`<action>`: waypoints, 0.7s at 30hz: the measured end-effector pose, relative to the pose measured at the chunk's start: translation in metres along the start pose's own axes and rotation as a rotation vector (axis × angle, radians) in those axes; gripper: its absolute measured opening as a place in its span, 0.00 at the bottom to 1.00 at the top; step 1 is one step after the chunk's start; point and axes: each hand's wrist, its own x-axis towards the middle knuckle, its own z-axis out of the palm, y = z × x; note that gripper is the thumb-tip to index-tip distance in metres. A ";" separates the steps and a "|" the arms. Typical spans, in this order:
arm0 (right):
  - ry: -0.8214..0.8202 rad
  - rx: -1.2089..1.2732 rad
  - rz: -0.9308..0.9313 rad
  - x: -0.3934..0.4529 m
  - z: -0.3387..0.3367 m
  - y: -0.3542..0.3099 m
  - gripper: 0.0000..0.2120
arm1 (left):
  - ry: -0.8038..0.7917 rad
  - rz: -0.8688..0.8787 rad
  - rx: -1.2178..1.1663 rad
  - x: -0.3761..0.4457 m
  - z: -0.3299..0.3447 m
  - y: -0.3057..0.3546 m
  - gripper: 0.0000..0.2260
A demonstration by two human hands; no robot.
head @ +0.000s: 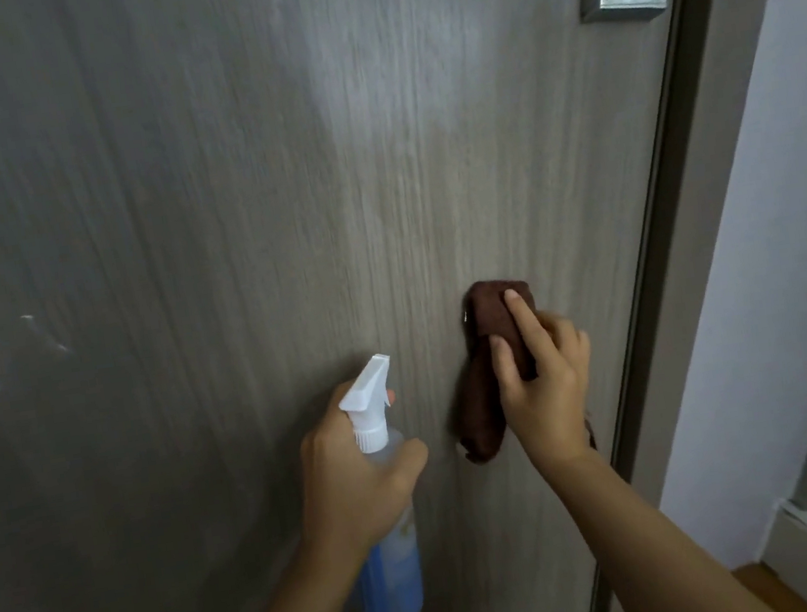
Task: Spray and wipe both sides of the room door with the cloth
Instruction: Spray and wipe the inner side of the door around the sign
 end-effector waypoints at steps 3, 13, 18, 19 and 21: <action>0.020 -0.064 0.080 -0.003 0.022 -0.008 0.24 | 0.034 -0.008 -0.014 -0.003 -0.007 0.001 0.12; -0.088 -0.216 -0.189 -0.014 0.044 -0.036 0.24 | 0.092 -0.010 0.033 -0.004 -0.033 0.005 0.14; 0.107 -0.204 0.153 0.007 0.034 -0.032 0.23 | 0.068 0.019 0.079 -0.002 -0.042 0.003 0.16; 0.064 -0.207 0.100 -0.002 0.040 -0.041 0.24 | 0.066 0.017 0.080 -0.002 -0.042 0.003 0.17; -0.088 -0.225 -0.116 -0.028 0.054 -0.059 0.25 | 0.082 0.002 0.062 -0.002 -0.041 0.003 0.17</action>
